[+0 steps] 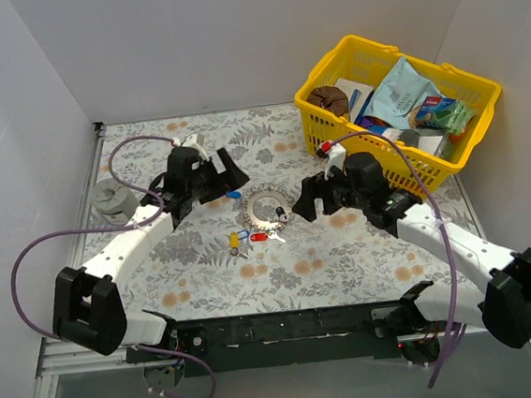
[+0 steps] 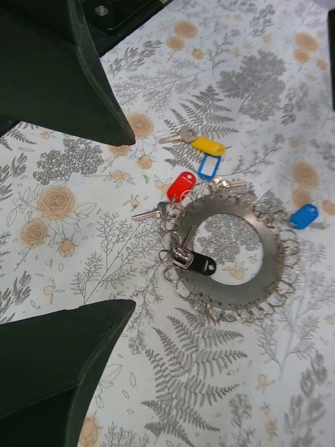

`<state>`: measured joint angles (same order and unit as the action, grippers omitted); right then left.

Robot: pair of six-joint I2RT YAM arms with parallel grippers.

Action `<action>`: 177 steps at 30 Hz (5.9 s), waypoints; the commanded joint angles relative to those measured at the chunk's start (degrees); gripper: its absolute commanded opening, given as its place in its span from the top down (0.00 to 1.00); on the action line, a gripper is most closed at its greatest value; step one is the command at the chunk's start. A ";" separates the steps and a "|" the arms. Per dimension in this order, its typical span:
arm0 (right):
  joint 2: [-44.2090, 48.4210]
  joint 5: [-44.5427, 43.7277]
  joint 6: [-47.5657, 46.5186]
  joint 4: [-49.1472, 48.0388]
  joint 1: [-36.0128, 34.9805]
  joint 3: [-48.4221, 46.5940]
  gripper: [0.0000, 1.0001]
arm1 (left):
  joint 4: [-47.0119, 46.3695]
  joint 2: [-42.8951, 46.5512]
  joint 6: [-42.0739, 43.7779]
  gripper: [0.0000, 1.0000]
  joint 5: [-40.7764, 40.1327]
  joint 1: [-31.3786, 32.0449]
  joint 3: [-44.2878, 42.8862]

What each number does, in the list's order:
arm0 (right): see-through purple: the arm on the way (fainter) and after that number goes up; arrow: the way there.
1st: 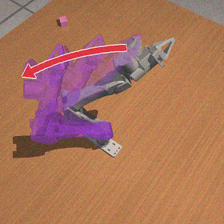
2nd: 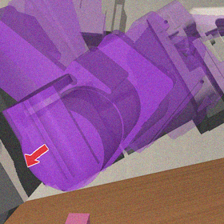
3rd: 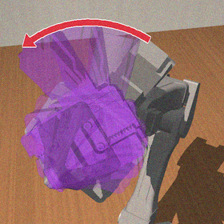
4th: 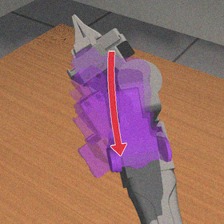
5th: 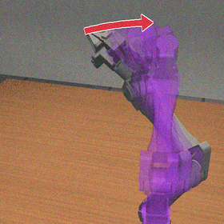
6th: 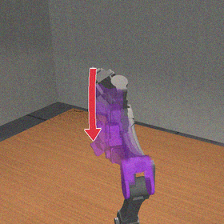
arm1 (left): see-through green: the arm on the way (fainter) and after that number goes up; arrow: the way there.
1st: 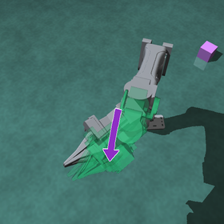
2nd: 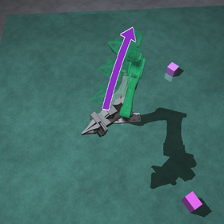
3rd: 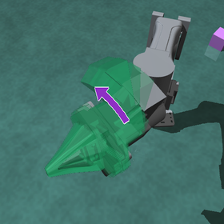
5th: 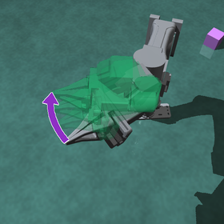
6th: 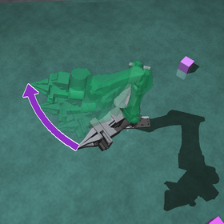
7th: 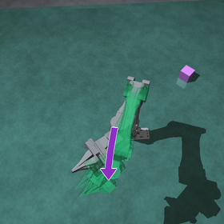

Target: Put the keys on the keyring

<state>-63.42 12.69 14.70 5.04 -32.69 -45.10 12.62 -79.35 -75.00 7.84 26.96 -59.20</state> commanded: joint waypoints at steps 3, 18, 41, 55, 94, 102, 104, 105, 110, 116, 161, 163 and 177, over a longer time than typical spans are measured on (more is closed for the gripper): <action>-13.90 -1.69 -3.44 2.16 -5.80 -7.27 0.02 | 8.83 6.13 -1.02 0.09 7.45 -12.54 14.71; -44.68 -5.84 -6.79 6.74 -12.49 -29.43 0.40 | 7.77 8.60 -2.17 0.09 14.49 -14.74 19.56; -34.59 -3.63 -3.71 2.52 -14.07 -9.48 0.54 | 7.33 7.90 0.21 0.09 14.84 -14.74 18.60; -6.48 -12.24 -3.01 0.33 -13.19 -8.96 0.21 | 3.29 15.97 2.14 0.06 17.99 -14.74 17.71; -9.71 -4.69 1.38 1.20 -2.91 1.33 0.25 | 14.45 -14.34 -2.69 0.11 -5.81 9.16 -1.53; -10.41 -3.64 1.03 1.02 -3.08 1.42 0.26 | 12.17 -15.39 -3.05 0.27 -4.85 10.48 1.36; -10.50 -3.29 0.95 0.68 -3.08 1.42 0.26 | 10.24 -15.66 -3.31 0.32 -3.71 10.48 2.59; -10.67 -3.20 0.86 0.76 -3.08 1.33 0.27 | 9.53 -15.92 -3.40 0.34 -3.27 10.57 2.95; -10.67 -2.67 0.86 1.03 -3.08 1.15 0.27 | 8.56 -18.38 -3.75 0.47 -3.35 10.83 2.86; -9.97 -2.85 0.86 1.20 -3.17 1.68 0.27 | 8.38 -18.30 -2.96 0.74 -3.53 11.62 2.68; -22.89 -7.42 0.68 4.54 -5.19 -3.15 0.32 | 6.19 -11.70 -2.96 0.39 -7.13 14.00 7.34; -23.68 -6.80 0.94 4.46 -5.19 -2.89 0.34 | 5.58 -12.14 -3.04 0.39 -7.13 14.00 7.69; -23.60 -0.56 0.59 4.72 -6.77 -0.79 0.51 | 2.85 -17.24 -1.82 0.43 -5.20 14.00 5.24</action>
<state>-87.74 9.85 15.22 9.17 -38.46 -46.00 16.62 -94.72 -77.62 2.15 40.69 -52.40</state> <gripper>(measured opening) 0.499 0.577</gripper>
